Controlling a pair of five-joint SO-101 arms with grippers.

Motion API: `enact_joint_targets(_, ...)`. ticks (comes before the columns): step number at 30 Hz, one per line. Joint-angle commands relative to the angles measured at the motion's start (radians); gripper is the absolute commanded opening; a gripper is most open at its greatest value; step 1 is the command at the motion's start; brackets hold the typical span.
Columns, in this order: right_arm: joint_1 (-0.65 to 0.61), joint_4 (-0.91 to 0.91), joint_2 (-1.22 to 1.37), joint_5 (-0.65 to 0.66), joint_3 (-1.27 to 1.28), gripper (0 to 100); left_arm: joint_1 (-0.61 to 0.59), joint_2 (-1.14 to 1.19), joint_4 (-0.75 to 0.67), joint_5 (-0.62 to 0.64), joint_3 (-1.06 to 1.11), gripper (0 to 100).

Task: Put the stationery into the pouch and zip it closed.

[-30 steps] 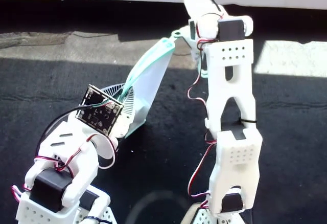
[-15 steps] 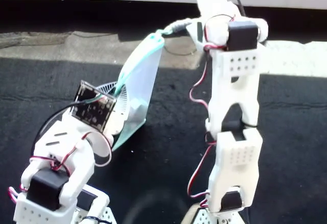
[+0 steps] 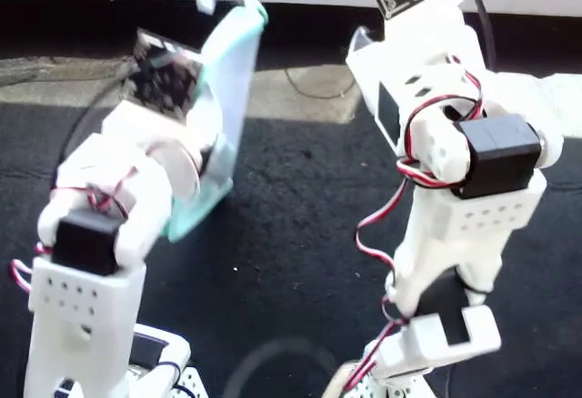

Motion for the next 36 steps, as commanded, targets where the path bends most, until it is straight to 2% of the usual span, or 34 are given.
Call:
enact_joint_targets(1, -0.001, 0.010, -0.153, -0.009, 0.136, 20.7, -0.093, 0.067, -0.021, -0.002, -0.191, 1)
enact_joint_targets(4, -0.001, 0.008, -0.283, -0.009, 0.245, 20.6, -0.176, 0.122, -0.021, -0.023, -0.312, 1)
enact_joint_targets(10, 0.050, 0.008, -0.552, -0.005, 0.472, 20.6, -0.222, 0.266, 0.058, -0.316, -0.352, 1)
enact_joint_targets(13, 0.114, 0.007, -0.674, -0.003, 0.601, 20.6, -0.234, 0.338, 0.089, -0.384, -0.361, 1)
enact_joint_targets(15, 0.157, 0.005, -0.748, -0.003, 0.700, 20.6, -0.226, 0.378, 0.089, -0.388, -0.363, 1)
enact_joint_targets(21, 0.208, 0.004, -0.900, -0.003, 0.947, 20.6, -0.044, 0.519, 0.121, -0.384, -0.312, 1)
enact_joint_targets(26, 0.211, 0.004, -0.964, -0.003, 1.021, 20.6, 0.157, 0.648, 0.140, -0.239, -0.305, 1)
enact_joint_targets(29, 0.211, 0.004, -0.986, -0.003, 1.021, 20.6, 0.245, 0.745, 0.137, -0.206, -0.311, 1)
enact_joint_targets(32, 0.211, 0.004, -1.009, -0.003, 1.023, 20.6, 0.291, 0.812, 0.141, -0.201, -0.314, 1)
enact_joint_targets(36, 0.211, 0.004, -1.030, -0.003, 1.024, 20.6, 0.292, 0.829, 0.143, -0.201, -0.303, 1)
